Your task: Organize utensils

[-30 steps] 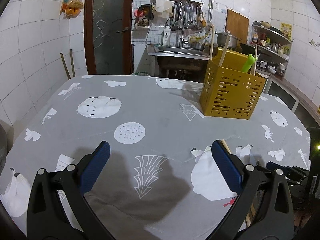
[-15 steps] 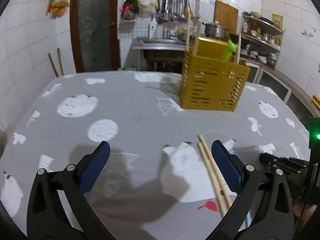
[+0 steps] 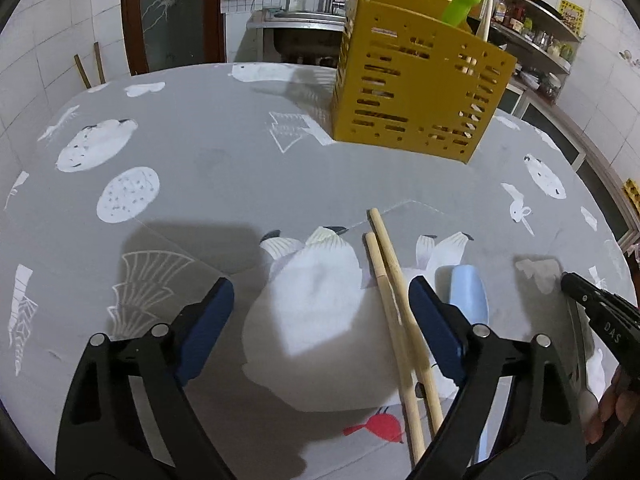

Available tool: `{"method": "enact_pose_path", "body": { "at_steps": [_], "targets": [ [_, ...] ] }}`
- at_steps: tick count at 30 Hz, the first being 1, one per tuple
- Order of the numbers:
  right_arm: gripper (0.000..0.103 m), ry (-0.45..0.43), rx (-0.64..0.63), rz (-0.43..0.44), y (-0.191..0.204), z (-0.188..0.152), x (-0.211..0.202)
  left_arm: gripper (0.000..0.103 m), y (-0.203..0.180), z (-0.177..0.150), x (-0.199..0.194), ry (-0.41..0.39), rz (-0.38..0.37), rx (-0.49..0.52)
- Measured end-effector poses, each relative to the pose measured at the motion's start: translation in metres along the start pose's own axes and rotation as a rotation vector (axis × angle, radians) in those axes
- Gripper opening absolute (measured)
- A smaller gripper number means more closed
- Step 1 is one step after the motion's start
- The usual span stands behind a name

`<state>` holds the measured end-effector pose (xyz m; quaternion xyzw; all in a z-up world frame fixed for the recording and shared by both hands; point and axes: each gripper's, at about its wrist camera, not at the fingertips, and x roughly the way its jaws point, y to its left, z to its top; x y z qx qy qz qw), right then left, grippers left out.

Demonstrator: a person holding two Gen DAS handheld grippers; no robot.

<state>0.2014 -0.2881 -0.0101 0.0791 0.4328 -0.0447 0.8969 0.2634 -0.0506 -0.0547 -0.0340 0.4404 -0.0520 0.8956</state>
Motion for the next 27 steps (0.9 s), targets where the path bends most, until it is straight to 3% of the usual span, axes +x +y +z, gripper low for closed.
{"method": "enact_pose_path", "body": {
  "at_steps": [4,16,21,25,27],
  "targets": [
    [0.006,-0.002,0.000,0.007,0.000,-0.002,0.002,0.081,-0.007,-0.001,0.004,0.009,0.040,0.026],
    [0.006,-0.011,0.015,0.023,-0.005,-0.004,0.002,0.078,-0.007,0.000,0.009,0.028,0.059,0.040],
    [0.006,0.000,0.012,0.022,-0.005,-0.003,0.003,0.063,-0.021,0.004,0.016,0.037,0.077,0.072],
    [0.006,0.016,-0.008,0.018,-0.003,0.000,0.002,0.040,-0.025,0.016,0.021,0.063,0.043,0.071],
    [0.006,0.020,-0.010,0.020,-0.004,0.001,0.002,0.035,-0.027,0.019,0.023,0.075,0.039,0.073]
  ]
}}
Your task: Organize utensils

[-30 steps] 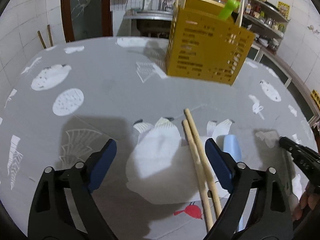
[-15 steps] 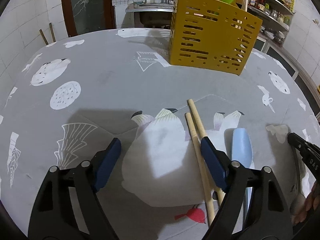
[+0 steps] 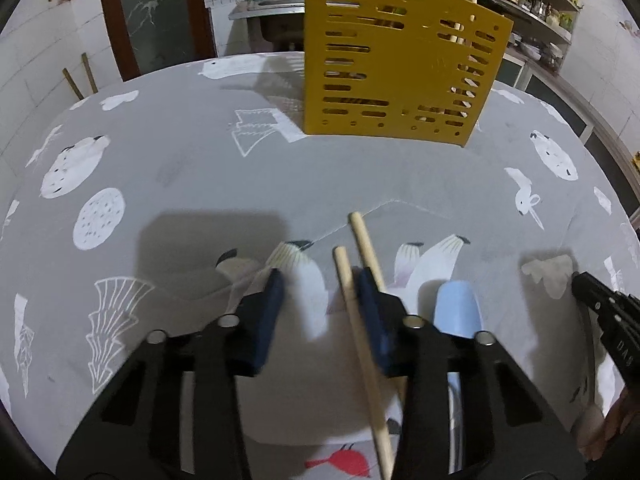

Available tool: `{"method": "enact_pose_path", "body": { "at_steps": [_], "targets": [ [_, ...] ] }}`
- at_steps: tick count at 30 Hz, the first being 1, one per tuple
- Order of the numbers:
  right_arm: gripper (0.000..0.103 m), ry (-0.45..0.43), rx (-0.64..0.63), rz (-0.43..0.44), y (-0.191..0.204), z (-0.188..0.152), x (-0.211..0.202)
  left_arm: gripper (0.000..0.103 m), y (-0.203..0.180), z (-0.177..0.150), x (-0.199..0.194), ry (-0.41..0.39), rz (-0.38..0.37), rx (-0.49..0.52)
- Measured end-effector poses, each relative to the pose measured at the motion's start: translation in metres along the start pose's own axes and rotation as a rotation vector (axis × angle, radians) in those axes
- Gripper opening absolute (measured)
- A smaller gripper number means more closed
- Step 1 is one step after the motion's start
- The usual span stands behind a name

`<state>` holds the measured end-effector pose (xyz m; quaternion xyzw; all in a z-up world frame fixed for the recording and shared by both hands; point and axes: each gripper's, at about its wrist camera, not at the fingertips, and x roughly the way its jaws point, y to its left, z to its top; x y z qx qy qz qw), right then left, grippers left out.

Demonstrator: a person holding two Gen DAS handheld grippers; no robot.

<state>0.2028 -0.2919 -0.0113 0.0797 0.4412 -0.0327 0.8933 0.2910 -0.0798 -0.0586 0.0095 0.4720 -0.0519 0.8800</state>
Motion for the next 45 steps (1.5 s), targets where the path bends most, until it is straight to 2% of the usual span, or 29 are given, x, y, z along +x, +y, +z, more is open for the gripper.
{"method": "enact_pose_path", "body": {
  "at_steps": [8,13,20,24,30,35,38,42,45],
  "targets": [
    [0.007,0.027,-0.004,0.004,-0.003,0.003,0.002,0.008,-0.014,0.008,0.005,0.022,-0.020,0.038],
    [0.006,0.047,-0.003,0.001,-0.006,0.006,0.005,0.007,-0.016,0.010,0.006,0.025,-0.031,0.036],
    [0.005,-0.016,0.030,0.031,-0.006,0.006,-0.011,0.005,-0.008,0.004,-0.005,0.008,-0.061,0.023],
    [0.004,-0.083,0.028,0.070,0.003,0.009,-0.032,0.005,0.000,0.003,-0.031,-0.065,-0.066,0.012],
    [0.004,-0.200,0.014,0.145,0.024,0.009,-0.066,0.005,0.018,-0.001,-0.087,-0.222,-0.052,-0.004],
    [0.004,-0.274,-0.002,0.174,0.037,0.008,-0.088,0.005,0.036,-0.009,-0.130,-0.336,-0.061,-0.020],
    [0.004,-0.271,-0.022,0.152,0.038,0.009,-0.087,0.005,0.046,-0.014,-0.148,-0.372,-0.059,-0.020],
    [0.007,-0.217,-0.025,0.161,0.030,0.012,-0.071,0.005,0.057,-0.017,-0.166,-0.409,-0.063,-0.028],
    [0.007,-0.174,-0.043,0.104,0.028,0.012,-0.057,0.005,0.062,-0.020,-0.172,-0.421,-0.069,-0.035]
  ]
}}
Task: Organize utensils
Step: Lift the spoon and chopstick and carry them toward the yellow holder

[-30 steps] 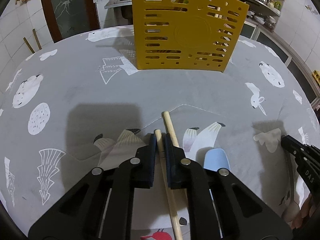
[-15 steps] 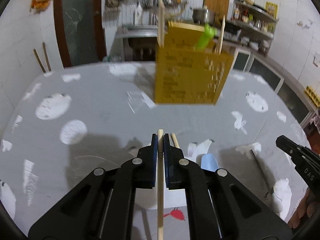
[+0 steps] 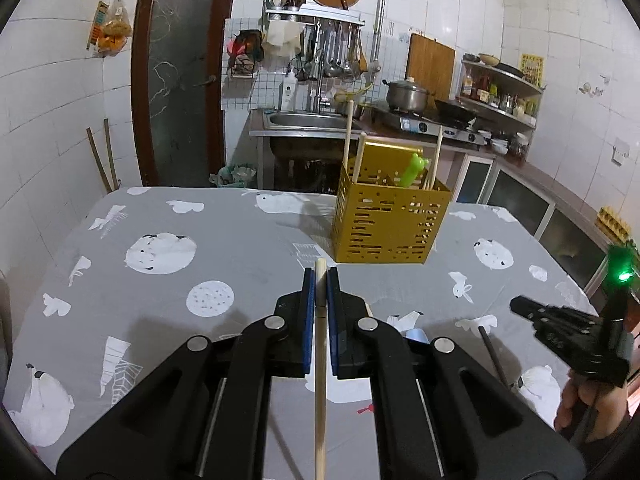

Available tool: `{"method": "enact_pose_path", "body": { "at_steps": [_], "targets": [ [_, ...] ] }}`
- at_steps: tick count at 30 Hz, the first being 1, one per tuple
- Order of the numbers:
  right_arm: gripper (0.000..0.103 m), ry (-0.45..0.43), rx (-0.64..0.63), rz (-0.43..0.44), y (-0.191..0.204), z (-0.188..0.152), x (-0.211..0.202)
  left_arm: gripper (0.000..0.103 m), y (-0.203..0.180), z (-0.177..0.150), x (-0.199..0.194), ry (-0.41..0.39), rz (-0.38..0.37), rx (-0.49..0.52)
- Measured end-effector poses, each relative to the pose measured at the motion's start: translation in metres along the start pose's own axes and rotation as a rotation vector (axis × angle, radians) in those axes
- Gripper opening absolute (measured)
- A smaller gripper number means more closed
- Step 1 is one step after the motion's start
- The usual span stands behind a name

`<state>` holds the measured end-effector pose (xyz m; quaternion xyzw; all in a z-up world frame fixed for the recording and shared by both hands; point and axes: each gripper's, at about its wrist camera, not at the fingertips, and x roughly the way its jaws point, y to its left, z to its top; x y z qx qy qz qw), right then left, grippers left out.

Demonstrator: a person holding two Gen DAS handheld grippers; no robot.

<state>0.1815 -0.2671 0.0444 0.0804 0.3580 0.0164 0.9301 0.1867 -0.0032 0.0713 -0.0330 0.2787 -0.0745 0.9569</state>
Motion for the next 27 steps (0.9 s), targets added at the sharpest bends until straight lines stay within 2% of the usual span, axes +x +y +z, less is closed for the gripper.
{"method": "enact_pose_path", "body": {
  "at_steps": [2,3,4,11,16,20,22,24,27],
  "targets": [
    [0.013,0.044,0.005,-0.020,-0.003,-0.002,0.011,0.005,0.003,-0.001,-0.002,-0.005,0.003,-0.004],
    [0.030,0.056,0.005,-0.028,-0.004,-0.004,0.015,0.005,0.005,-0.002,-0.001,-0.010,0.008,-0.007],
    [0.042,0.063,0.005,-0.035,-0.004,-0.006,0.018,0.005,0.006,-0.002,-0.001,-0.011,0.013,-0.008],
    [0.038,0.108,-0.015,-0.058,-0.001,-0.013,0.036,0.005,0.012,-0.004,0.019,0.028,0.020,-0.025],
    [0.023,0.166,-0.027,-0.079,-0.001,-0.015,0.054,0.005,0.009,-0.005,0.021,0.029,0.013,-0.014],
    [0.021,0.231,-0.010,-0.073,-0.004,-0.015,0.068,0.005,0.006,-0.005,0.021,0.028,0.009,-0.007],
    [0.018,0.240,-0.016,-0.077,-0.003,-0.014,0.070,0.005,0.006,-0.005,0.021,0.028,0.009,-0.008],
    [0.010,0.249,-0.017,-0.080,-0.002,-0.013,0.073,0.005,0.007,-0.005,0.022,0.029,0.009,-0.012],
    [0.010,0.237,0.012,-0.066,-0.006,-0.012,0.071,0.005,0.006,-0.005,0.021,0.032,0.007,-0.016]
  ]
}}
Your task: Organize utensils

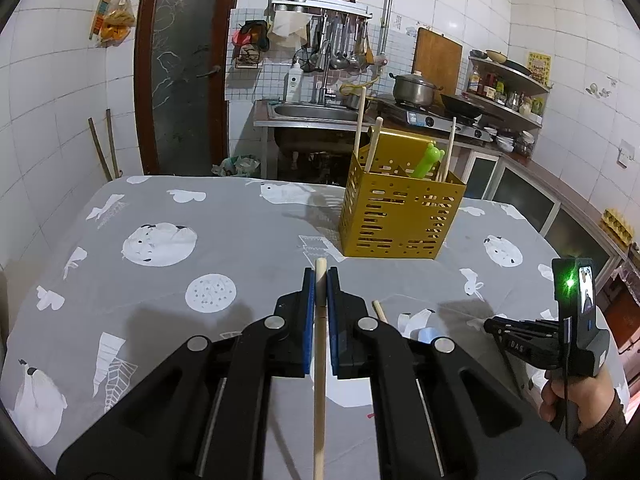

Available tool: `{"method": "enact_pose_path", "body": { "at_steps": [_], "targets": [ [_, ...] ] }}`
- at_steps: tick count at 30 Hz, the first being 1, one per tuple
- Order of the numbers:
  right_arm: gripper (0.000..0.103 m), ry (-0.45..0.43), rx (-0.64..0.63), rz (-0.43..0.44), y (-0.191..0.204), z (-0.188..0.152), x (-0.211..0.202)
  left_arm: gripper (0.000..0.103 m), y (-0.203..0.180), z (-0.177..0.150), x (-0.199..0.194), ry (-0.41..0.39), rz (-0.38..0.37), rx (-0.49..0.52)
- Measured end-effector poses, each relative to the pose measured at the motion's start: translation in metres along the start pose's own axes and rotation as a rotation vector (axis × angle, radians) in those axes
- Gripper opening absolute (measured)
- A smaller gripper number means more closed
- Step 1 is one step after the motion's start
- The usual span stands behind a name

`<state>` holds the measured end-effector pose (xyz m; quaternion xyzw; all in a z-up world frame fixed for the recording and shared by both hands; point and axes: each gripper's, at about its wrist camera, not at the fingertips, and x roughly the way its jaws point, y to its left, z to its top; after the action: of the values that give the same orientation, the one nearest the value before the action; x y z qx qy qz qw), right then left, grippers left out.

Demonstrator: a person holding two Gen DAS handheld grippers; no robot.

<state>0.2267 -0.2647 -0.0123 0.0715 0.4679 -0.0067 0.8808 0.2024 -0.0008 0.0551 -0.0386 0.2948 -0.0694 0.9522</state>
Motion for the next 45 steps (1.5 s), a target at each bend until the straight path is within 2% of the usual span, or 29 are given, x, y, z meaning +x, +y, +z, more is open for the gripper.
{"method": "enact_pose_path", "body": {
  "at_steps": [6,15,24,35,45],
  "targets": [
    [0.010,-0.104,0.026,0.027,-0.003,-0.003,-0.034,0.005,-0.004,0.001,-0.008,-0.018,-0.002,0.009],
    [0.010,-0.385,0.022,0.079,0.004,-0.018,-0.119,0.005,-0.009,-0.001,-0.028,-0.072,0.002,0.023],
    [0.010,-0.643,-0.014,0.053,0.016,-0.027,-0.171,0.005,-0.013,0.005,-0.043,-0.136,-0.007,0.019],
    [0.010,-0.710,-0.017,0.068,0.022,0.009,-0.186,0.005,-0.034,0.050,-0.048,-0.221,-0.050,0.030],
    [0.010,-0.774,-0.010,0.103,0.028,0.078,-0.186,0.005,-0.053,0.130,-0.041,-0.331,-0.090,0.011]
  ]
}}
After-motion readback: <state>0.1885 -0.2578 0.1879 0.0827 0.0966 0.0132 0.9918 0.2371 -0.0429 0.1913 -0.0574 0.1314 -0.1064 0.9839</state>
